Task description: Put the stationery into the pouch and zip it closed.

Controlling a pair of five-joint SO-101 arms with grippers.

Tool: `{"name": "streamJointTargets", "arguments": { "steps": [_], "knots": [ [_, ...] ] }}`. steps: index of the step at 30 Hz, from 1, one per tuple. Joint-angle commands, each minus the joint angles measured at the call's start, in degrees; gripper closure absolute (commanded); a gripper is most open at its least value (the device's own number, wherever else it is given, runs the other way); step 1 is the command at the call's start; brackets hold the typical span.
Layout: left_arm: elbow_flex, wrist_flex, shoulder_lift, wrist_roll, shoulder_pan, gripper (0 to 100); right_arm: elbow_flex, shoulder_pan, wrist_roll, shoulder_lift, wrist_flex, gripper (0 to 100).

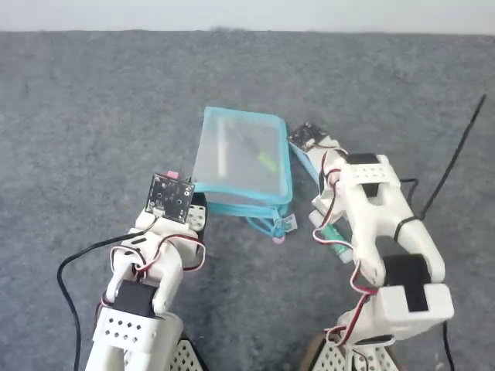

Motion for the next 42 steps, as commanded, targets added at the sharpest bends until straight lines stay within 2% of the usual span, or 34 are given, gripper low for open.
{"name": "streamJointTargets", "arguments": {
  "steps": [1,6,9,13,17,26,33,42],
  "knots": [
    [-1.36,-0.53,-0.97,-0.53,-0.62,99,-2.73,1.27,0.53,1.54,-0.92,79.2],
    [-1.36,-0.53,-0.97,-0.53,-0.62,99,-5.45,4.35,-0.09,4.53,-0.57,93.7],
    [-1.36,-0.53,-0.97,-0.53,-0.62,99,-5.89,6.73,-3.78,4.35,-0.92,99.5],
    [-1.36,-0.53,-0.97,-0.53,-0.62,99,-6.42,9.80,-5.36,1.54,1.10,99.1],
    [-1.36,-0.62,-0.88,-0.53,-0.62,99,-6.24,9.98,-5.19,-5.14,7.16,99.1],
    [-1.36,-0.62,-0.79,-0.53,-0.70,99,-4.31,9.45,-5.19,-30.46,21.93,99.1],
    [-1.27,-0.53,-0.79,-0.53,-0.70,99,4.22,1.63,-5.45,-55.08,30.11,99.1],
    [-1.27,-0.53,-0.70,-0.44,-0.70,99,2.90,-10.51,-6.33,-76.79,43.38,99.2]
  ]
}}
